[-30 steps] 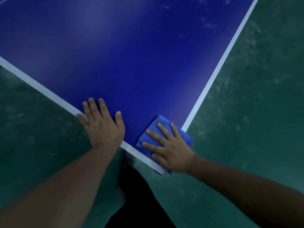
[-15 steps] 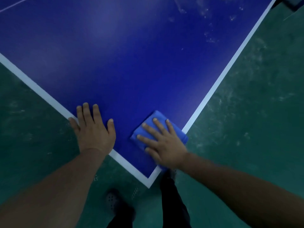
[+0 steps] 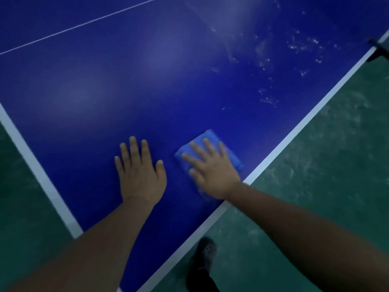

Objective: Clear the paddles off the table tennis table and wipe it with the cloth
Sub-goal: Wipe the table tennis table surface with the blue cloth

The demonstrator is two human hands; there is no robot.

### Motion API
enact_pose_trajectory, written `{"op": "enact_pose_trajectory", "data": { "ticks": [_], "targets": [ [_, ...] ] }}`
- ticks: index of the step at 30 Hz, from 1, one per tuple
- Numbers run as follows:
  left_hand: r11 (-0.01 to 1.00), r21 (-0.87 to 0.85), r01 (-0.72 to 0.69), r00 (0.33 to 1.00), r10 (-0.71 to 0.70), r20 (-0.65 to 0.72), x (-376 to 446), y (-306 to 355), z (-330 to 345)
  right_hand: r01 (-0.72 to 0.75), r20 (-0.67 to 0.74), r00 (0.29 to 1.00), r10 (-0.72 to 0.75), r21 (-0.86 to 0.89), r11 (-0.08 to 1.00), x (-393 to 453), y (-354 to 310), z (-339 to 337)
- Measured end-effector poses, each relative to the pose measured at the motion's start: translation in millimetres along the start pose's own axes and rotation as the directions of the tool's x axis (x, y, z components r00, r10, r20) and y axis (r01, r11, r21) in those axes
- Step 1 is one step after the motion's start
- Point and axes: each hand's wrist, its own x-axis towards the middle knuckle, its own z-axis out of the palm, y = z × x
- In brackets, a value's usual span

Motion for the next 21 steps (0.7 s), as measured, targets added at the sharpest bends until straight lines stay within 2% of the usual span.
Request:
{"op": "enact_pose_trajectory", "data": {
  "ticks": [1, 2, 4, 6, 8, 9, 10, 12, 13, 16, 18, 20, 21],
  "targets": [
    [0.999, 0.006, 0.043, 0.999, -0.043, 0.016, 6.5, 14.2, 5.3, -0.141, -0.028, 0.99, 0.14, -0.023, 0.99, 3.6, 35.8, -4.5],
    [0.996, 0.025, 0.082, 0.996, -0.083, 0.02, 10.9, 22.8, 11.3, -0.316, -0.04, 0.948, 0.315, -0.033, 0.948, 6.7, 72.9, -9.8],
    [0.989, 0.08, 0.124, 0.992, -0.125, 0.009, 13.7, 26.7, 21.8, -0.585, 0.0, 0.811, 0.585, 0.009, 0.811, 8.3, 136.8, -21.2],
    [0.986, 0.104, 0.134, 0.991, -0.134, -0.004, 15.0, 25.3, 26.6, -0.701, 0.015, 0.71, 0.704, 0.101, 0.706, 9.0, 162.0, -27.4],
    [0.986, 0.103, 0.134, 0.991, -0.136, 0.01, 14.4, 24.7, 27.3, -0.742, 0.018, 0.667, 0.745, 0.103, 0.662, 12.1, 141.1, -21.9],
    [0.986, 0.103, 0.132, 0.991, -0.134, 0.013, 14.1, 25.0, 27.9, -0.708, -0.006, 0.705, 0.709, 0.068, 0.703, 13.0, 117.6, -15.9],
    [0.986, 0.104, 0.133, 0.991, -0.135, 0.016, 14.0, 25.2, 28.5, -0.622, -0.034, 0.781, 0.624, 0.046, 0.782, 14.3, 87.5, -11.0],
    [0.982, 0.121, 0.146, 0.988, -0.15, 0.025, 13.4, 24.8, 28.3, -0.353, -0.062, 0.933, 0.356, 0.051, 0.934, 29.0, 29.2, -6.1],
    [0.979, 0.133, 0.153, 0.987, -0.158, 0.027, 13.3, 24.6, 28.6, -0.239, -0.065, 0.968, 0.244, 0.071, 0.968, 49.1, 9.5, -4.4],
    [0.98, 0.122, 0.156, 0.987, -0.158, 0.013, 11.8, 24.1, 29.9, -0.12, -0.007, 0.992, 0.122, 0.143, 0.982, 131.9, -19.4, -16.2],
    [0.983, 0.095, 0.155, 0.988, -0.156, 0.002, 12.2, 24.4, 29.5, -0.085, 0.015, 0.996, 0.084, 0.09, 0.992, 172.0, -8.3, -20.9],
    [0.985, 0.077, 0.152, 0.988, -0.153, 0.015, 11.6, 24.7, 28.1, -0.138, 0.0, 0.99, 0.139, 0.044, 0.989, 176.9, 39.7, -21.4],
    [0.987, 0.063, 0.151, 0.988, -0.152, 0.015, 11.7, 25.4, 27.6, -0.237, -0.03, 0.971, 0.238, 0.029, 0.971, 168.3, 75.7, -22.2]
  ]
}}
